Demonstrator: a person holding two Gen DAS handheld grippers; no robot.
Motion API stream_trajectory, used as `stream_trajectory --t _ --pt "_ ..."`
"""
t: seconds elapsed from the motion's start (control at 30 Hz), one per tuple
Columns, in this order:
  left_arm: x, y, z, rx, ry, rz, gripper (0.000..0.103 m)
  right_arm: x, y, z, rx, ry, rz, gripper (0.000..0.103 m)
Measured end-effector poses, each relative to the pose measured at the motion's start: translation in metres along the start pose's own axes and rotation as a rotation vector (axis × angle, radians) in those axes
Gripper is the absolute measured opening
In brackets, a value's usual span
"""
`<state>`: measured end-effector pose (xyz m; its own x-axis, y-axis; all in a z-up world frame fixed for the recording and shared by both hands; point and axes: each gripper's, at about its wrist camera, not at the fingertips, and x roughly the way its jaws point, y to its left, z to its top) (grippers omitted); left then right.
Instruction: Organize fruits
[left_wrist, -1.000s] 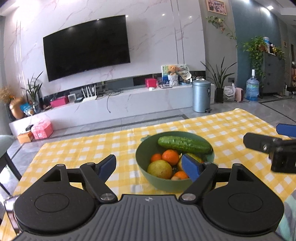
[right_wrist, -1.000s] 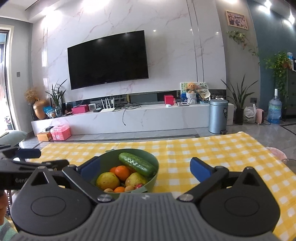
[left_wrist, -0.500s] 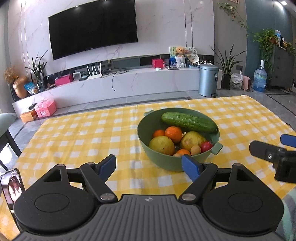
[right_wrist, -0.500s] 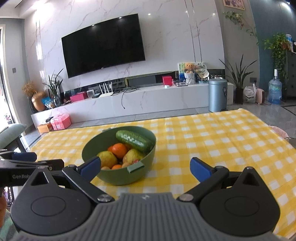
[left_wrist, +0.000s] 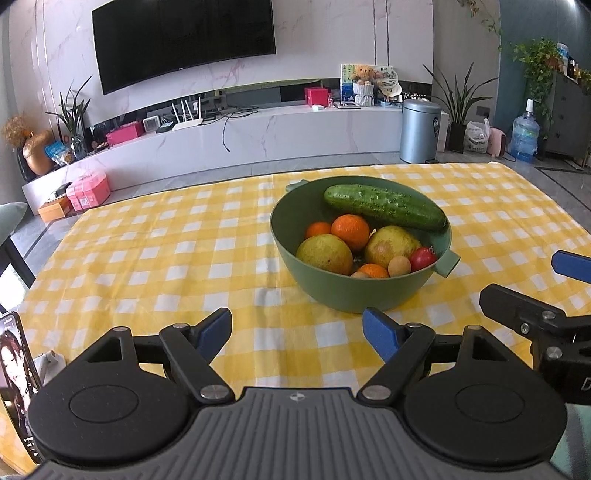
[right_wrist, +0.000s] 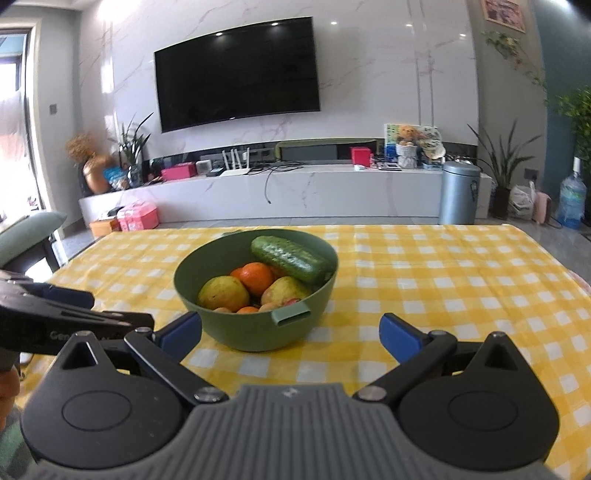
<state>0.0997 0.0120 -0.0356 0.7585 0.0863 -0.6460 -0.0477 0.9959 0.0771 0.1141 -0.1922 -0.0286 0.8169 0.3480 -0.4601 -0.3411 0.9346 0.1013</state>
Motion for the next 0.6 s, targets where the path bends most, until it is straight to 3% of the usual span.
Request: stream_trajectory --t 0.6 --pt "0.001 0.001 -0.001 0.009 0.001 0.001 0.094 0.006 -0.010 0.000 0.070 0.018 0.004 0.099"
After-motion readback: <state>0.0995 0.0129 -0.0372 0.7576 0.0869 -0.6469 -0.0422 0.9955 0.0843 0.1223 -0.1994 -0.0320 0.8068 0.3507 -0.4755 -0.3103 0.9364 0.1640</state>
